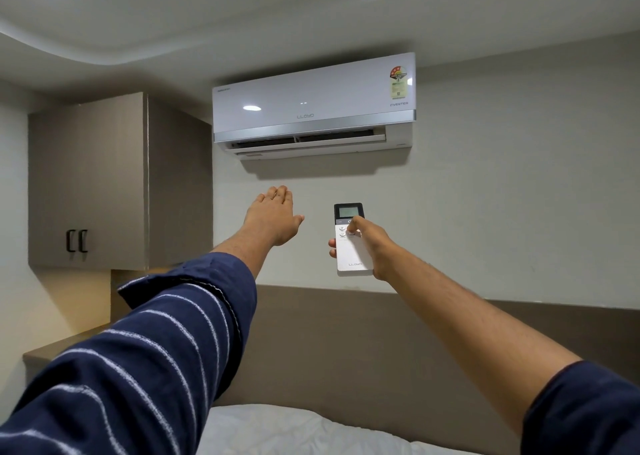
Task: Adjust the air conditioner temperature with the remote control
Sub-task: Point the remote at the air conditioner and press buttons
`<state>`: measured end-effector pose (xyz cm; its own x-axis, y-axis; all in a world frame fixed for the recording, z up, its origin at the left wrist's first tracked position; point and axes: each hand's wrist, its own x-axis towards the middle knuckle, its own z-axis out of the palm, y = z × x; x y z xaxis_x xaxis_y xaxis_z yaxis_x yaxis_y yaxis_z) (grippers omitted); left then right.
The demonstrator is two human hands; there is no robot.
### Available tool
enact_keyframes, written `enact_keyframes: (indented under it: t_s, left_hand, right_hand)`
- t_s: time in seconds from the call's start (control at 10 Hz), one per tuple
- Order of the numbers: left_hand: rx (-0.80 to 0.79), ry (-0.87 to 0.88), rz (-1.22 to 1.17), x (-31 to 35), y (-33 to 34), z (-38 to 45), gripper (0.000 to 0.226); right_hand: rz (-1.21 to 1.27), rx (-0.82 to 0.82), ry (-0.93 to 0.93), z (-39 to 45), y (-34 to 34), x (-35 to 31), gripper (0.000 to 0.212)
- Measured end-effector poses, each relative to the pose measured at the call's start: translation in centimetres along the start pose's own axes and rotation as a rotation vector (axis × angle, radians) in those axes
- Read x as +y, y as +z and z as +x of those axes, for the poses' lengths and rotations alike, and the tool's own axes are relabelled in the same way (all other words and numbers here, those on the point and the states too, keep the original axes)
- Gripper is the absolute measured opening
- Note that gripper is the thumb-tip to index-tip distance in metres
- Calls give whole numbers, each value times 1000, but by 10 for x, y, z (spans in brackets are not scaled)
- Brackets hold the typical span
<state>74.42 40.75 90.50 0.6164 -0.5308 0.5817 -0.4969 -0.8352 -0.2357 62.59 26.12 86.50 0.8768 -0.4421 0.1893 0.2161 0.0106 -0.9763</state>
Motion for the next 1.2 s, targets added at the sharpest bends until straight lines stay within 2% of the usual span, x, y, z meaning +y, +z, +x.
enact_keyframes:
  t_s: [0.2, 1.2]
  left_hand:
    - [12, -2, 4, -2, -7, 0, 69]
    - [11, 11, -10, 0, -3, 5, 67]
  right_hand:
    - [-5, 12, -16, 1, -1, 2, 21]
    - [-26, 5, -35, 9, 0, 1, 18]
